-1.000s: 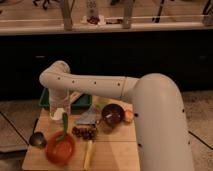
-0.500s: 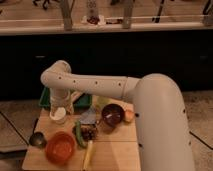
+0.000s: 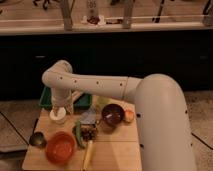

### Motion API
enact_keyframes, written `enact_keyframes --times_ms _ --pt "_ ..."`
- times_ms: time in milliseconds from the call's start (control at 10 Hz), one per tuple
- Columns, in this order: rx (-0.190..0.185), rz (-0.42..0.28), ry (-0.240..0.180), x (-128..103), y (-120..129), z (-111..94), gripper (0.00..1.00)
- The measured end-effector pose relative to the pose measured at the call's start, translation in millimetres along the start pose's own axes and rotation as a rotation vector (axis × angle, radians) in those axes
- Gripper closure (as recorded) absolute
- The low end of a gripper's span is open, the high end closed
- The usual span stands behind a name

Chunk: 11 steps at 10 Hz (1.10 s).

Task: Place pepper in paper cup

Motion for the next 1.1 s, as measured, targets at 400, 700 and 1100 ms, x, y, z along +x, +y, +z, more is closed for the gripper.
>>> enact_keyframes --times_ms 400,700,1100 --pt "0.005 0.005 0.004 0.4 -0.9 0.3 0.20" --pt "0.005 0.003 0.004 0.1 -2.1 0.4 0.20" --pt "0.005 0.003 0.004 0.0 -2.1 0.4 0.20"
